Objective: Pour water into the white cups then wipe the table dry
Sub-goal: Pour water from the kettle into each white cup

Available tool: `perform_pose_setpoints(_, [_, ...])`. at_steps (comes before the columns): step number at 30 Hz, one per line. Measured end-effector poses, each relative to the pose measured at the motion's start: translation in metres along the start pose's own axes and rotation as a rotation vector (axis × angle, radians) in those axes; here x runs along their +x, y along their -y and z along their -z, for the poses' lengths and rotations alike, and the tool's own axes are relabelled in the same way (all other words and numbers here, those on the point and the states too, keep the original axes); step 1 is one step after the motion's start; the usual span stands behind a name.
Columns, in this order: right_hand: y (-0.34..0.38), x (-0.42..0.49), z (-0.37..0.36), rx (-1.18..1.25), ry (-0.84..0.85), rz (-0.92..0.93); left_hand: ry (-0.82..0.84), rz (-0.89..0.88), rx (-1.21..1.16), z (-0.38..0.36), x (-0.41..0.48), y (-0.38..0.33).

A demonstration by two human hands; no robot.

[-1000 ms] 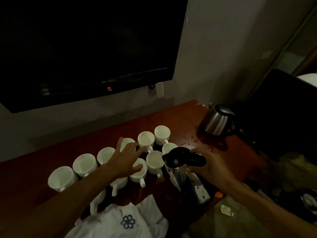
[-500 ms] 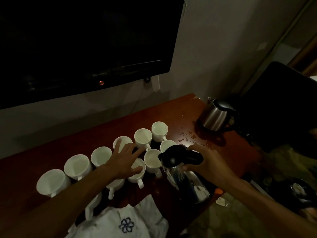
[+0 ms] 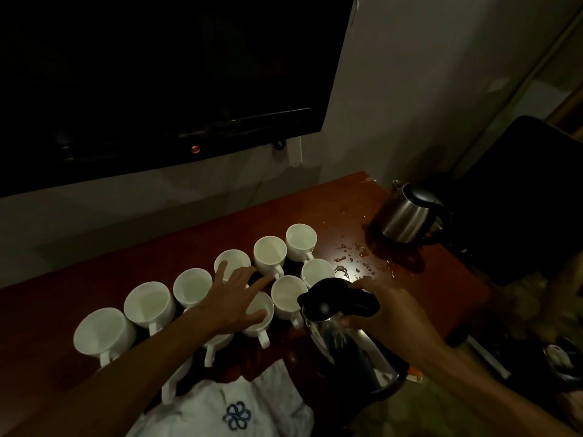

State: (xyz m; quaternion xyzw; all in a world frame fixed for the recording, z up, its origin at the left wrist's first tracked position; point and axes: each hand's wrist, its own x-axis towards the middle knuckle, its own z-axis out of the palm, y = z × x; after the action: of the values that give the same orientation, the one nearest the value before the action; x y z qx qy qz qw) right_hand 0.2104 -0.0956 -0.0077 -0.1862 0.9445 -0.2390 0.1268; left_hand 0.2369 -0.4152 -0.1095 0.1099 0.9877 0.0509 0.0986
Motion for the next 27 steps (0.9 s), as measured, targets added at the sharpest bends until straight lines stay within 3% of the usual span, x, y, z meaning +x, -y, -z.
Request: perform_pose_setpoints(27, [0.004,0.003,0.0,-0.015,-0.018,-0.01,-0.022,0.02,-0.036,-0.027,-0.001,0.009])
